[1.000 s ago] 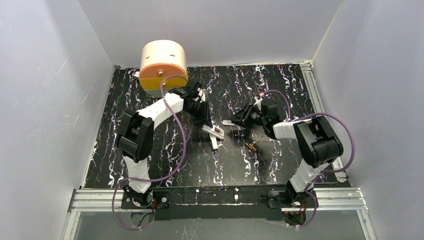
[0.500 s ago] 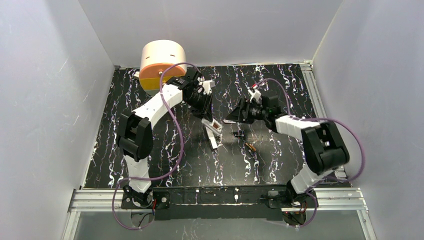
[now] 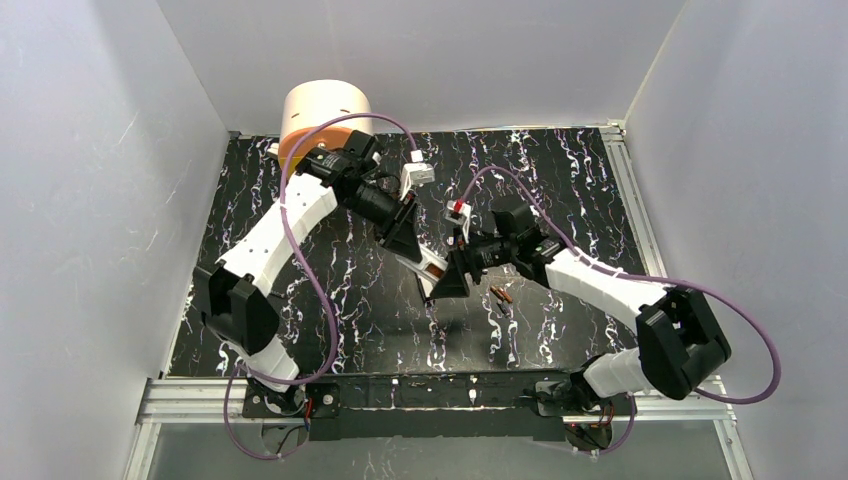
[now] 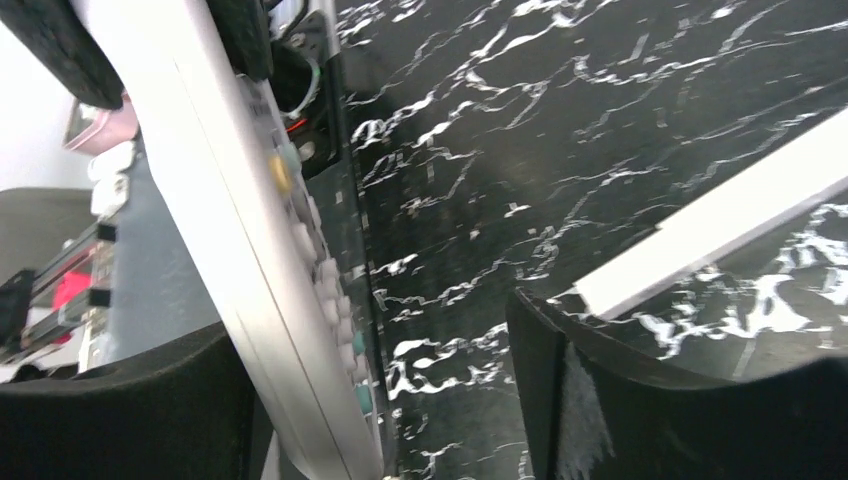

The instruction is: Load the batteries into the remote control

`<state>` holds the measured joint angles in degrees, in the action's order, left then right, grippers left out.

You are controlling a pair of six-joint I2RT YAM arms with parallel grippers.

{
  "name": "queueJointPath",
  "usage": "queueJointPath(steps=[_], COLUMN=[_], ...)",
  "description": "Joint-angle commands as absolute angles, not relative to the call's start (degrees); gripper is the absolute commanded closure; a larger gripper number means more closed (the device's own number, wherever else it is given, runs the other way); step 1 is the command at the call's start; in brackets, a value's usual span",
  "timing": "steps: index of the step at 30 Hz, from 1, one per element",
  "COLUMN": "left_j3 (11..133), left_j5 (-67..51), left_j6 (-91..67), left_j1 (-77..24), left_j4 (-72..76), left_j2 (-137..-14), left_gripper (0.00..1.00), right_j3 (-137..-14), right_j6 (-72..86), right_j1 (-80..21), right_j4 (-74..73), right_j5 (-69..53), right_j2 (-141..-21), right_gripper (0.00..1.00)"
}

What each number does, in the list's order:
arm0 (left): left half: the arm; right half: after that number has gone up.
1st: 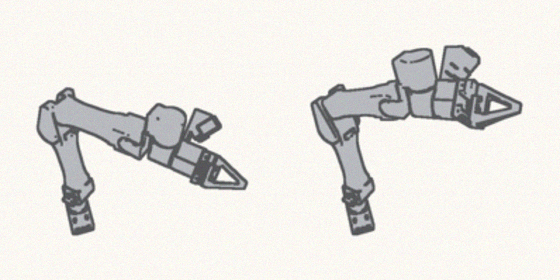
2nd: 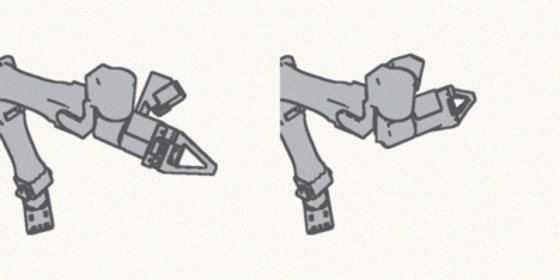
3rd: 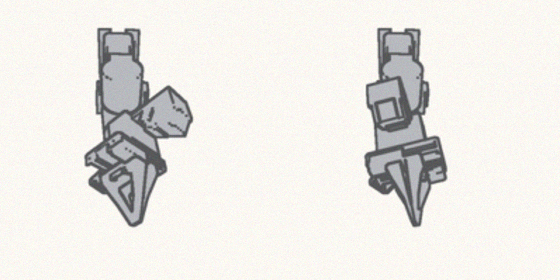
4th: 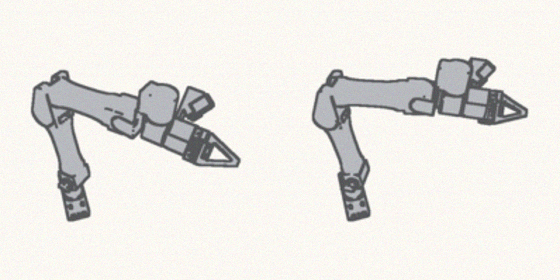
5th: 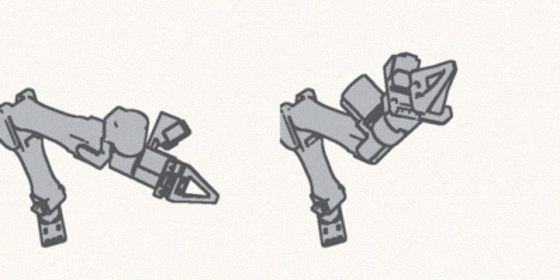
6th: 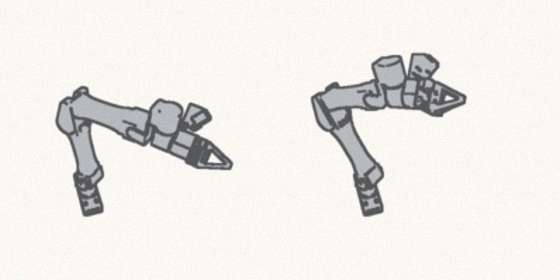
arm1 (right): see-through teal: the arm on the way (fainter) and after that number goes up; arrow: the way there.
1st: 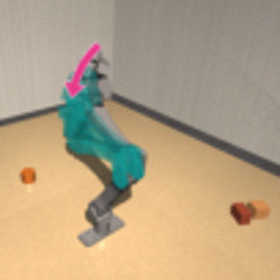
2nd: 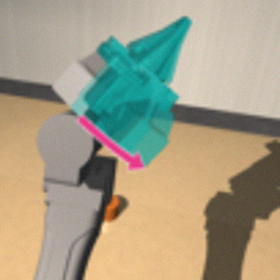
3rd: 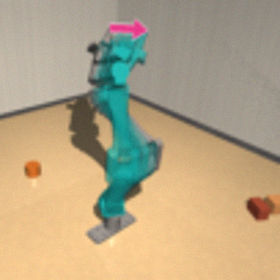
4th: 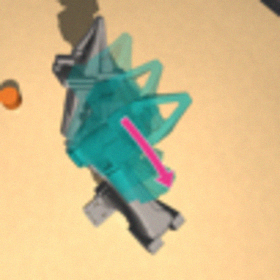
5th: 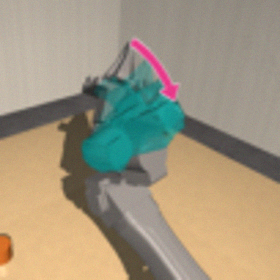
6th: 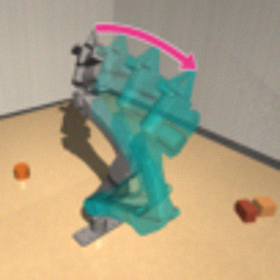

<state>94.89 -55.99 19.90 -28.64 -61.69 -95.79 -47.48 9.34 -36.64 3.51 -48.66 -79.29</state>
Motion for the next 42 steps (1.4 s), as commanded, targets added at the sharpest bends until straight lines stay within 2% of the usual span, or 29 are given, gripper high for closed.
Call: queueJointPath(steps=[1, 4, 10, 13, 15, 17, 19, 21, 22, 24, 27, 31, 34, 42], left_j3=[94.93, 94.35, 94.67, 95.11, 95.27, 95.15, 94.29, 91.47, 89.5, 85.9, 77.46, 69.0, 66.26, 66.55], left_j5=[-63.83, -64.54, -67.29, -68.2, -68.82, -68.88, -68.36, -68.64, -69.16, -68.4, -63.09, -49.52, -44.47, -39.53], left_j6=[29.49, 31.6, 33.07, 33.14, 32.19, 30.2, 28.15, 22.93, 18.72, 10.24, -10.85, -31.28, -39.36, -41.75], left_j1=[-28.76, -28.8, -28.81, -28.77, -28.77, -28.8, -28.82, -28.76, -28.8, -28.75, -28.51, -28.06, -28.12, -28.09], left_j4=[-70.54, -72.34, -72.51, -72.42, -71.44, -69.41, -66.13, -58.94, -53.61, -43.24, -18.57, 3.76, 12.31, 14.85], left_j2=[-91.58, -90.04, -87.76, -87.25, -86.7, -85.78, -84.2, -81.32, -79.81, -76.45, -70.61, -64.79, -63.48, -61.64], left_gripper=[1.0, 1.0, 1.0, 1.0, 1.0, 0.92, 0.69, 0.53, 0.49, 0.45, 0.43, 0.34, 0.32, 0.31], right_j3=[-49.2, -49.26, -50.87, -52.51, -53.39, -53.84, -53.16, -51.83, -51.07, -50.4, -50.66, -48.71, -47.46, -45.53], right_j6=[7.61, 10.21, 13.88, 15.51, 16.4, 18.01, 21.63, 25.59, 27.96, 32.72, 37.49, 45.13, 50.84, 57.45], right_j1=[-37.63, -38.18, -39.49, -41.04, -42.1, -42.55, -42.53, -42.24, -42.05, -41.59, -41.06, -40.87, -40.92, -40.88], right_j4=[1.13, 2.28, 4.12, 4.8, 5.15, 6.53, 12.48, 18.68, 22.64, 28.95, 34.78, 44.27, 52.03, 61.87], right_j5=[-55.17, -58.95, -59.61, -59.15, -58.67, -58.11, -57.37, -54.78, -53.64, -51.25, -47.09, -41.16, -40.15, -40.45], right_j2=[-74.93, -72.42, -70.0, -71.49, -72.47, -72.85, -71.88, -70.08, -69.17, -67.99, -67.13, -67.55, -69.62, -72.16], right_gripper=[0.23, 0.34, 0.39, 0.53, 0.65, 0.81, 0.87, 0.89, 0.89, 0.9, 0.9, 0.89, 0.89, 0.88])
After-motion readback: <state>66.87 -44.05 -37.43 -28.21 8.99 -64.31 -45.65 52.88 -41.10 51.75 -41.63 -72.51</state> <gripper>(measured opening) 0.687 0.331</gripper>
